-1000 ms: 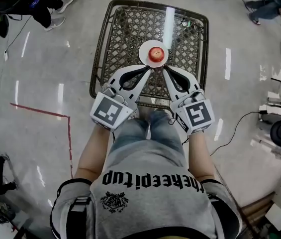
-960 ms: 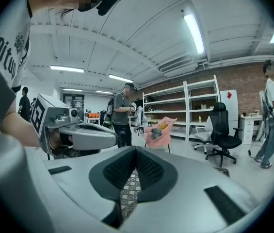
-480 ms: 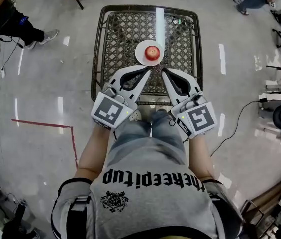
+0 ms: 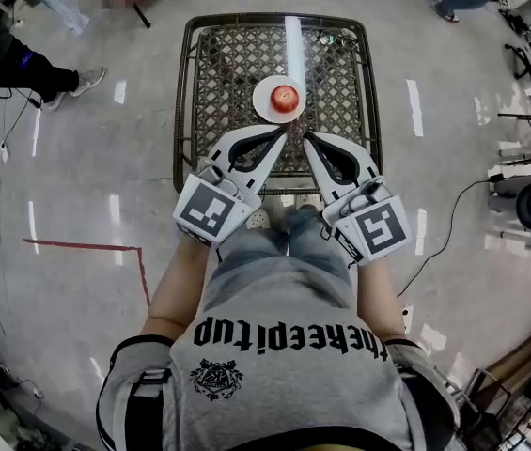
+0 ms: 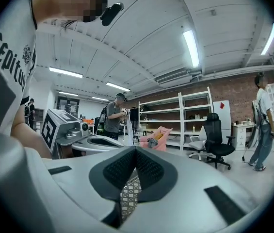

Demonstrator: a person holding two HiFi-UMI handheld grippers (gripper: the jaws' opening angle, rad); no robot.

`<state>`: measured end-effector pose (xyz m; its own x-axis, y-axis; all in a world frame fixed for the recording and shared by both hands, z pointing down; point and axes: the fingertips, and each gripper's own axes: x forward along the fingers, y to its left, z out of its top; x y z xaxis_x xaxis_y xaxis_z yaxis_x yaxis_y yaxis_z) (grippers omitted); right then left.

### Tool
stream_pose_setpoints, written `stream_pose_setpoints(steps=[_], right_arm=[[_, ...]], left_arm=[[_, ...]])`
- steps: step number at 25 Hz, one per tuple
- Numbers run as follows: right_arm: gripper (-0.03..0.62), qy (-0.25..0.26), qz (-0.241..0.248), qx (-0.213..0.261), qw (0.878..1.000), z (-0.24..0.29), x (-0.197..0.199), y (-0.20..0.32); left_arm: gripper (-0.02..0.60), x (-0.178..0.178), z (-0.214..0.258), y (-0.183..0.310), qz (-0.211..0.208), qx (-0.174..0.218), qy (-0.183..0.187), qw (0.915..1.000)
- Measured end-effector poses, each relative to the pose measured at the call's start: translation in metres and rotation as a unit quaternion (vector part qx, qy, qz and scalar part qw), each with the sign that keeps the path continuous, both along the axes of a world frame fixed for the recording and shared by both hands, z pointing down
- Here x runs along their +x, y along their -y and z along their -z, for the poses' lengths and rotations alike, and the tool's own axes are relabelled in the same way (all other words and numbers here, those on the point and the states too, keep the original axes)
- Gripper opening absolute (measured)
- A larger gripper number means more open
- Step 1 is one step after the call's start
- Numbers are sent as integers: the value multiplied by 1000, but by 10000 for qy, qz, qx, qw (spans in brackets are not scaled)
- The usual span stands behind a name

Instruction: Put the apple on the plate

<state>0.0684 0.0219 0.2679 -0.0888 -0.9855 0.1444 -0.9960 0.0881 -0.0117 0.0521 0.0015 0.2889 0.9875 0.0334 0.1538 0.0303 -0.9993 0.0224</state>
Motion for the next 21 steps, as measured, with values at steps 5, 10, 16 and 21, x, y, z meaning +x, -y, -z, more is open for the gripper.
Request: stream_pose_setpoints(steps=[5, 10, 16, 21], right_arm=[[4, -14, -29, 26, 10000, -2, -6, -6], [4, -19, -36, 68, 10000, -5, -11, -3], [4, -11, -22, 13, 10000, -8, -10, 6], [3, -96, -47, 102, 9999, 0, -19, -10]], left_arm=[[21, -2, 0, -7, -107, 58, -81, 9999], [21, -4, -4, -10, -174, 20, -82, 9998], [21, -2, -6, -1, -197, -33, -102, 9997], [21, -13, 0, -18, -163, -137, -84, 9997]])
